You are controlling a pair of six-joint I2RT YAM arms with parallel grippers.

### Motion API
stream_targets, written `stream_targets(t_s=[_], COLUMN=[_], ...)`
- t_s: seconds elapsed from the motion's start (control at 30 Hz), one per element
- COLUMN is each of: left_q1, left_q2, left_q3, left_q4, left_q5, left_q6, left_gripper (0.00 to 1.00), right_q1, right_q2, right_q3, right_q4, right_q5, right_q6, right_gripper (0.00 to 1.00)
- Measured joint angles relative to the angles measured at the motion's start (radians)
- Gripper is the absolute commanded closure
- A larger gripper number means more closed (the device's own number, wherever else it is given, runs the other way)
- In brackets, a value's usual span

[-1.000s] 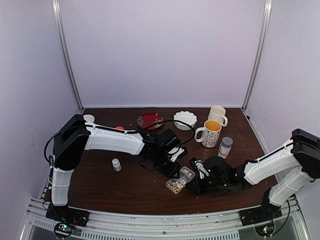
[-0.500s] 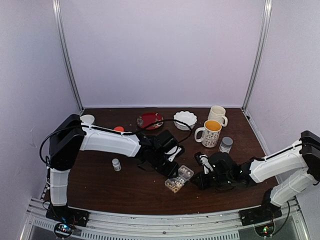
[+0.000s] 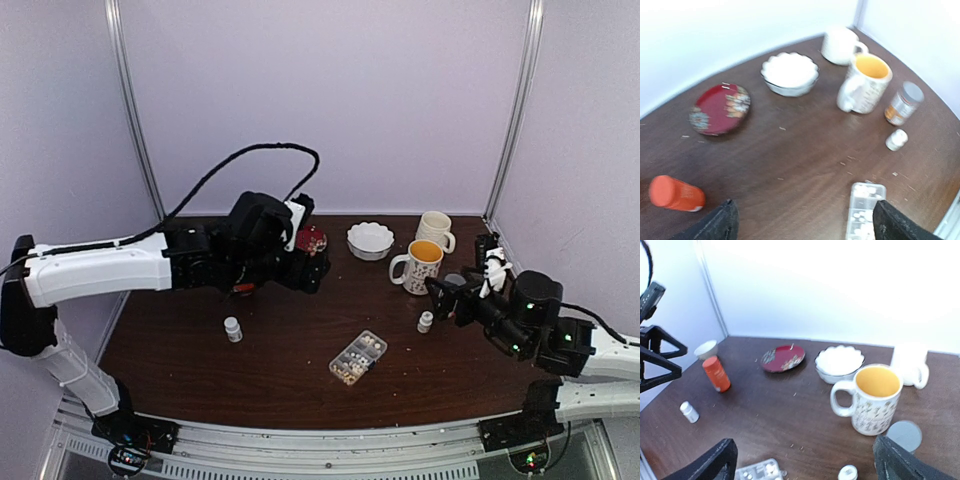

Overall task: Sort the pills into containers
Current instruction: Reset both arms

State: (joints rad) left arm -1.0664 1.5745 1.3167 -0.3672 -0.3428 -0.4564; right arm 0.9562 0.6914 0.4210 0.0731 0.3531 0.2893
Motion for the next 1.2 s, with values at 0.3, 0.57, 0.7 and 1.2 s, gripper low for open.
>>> stream_targets(t_s=[0.3,0.57,0.7,1.2], left_q1=[0.160,0.374,0.501,0.668], left_q2=[-0.349,-0.525,-0.616,-0.742], left_q3=[-0.243,-0.360,-0.449,-0.936], left_q4=[0.015,0.039,0.083,0.639], left_q5=[-0.179,-0.203,-0.204,-0.244], left_q6=[0.071,0.146,0.187,0.454], left_gripper=[0.02,0.02,0.02,0.02], right_q1=[-0.019,-0.312,-0.510,-0.796], right_q2=[-0.119,0.033,0.061,0.319], right_q3=[0.006,0.108,0.115,-0.219], right_q4=[0.051,0.059,0.089,0.652], right_q5=[0.220,0.119,0.009,-0.157], right_q6=[-0.332,-0.397,-0.324,-0.354], right_gripper=[0.00,0.00,0.00,0.01])
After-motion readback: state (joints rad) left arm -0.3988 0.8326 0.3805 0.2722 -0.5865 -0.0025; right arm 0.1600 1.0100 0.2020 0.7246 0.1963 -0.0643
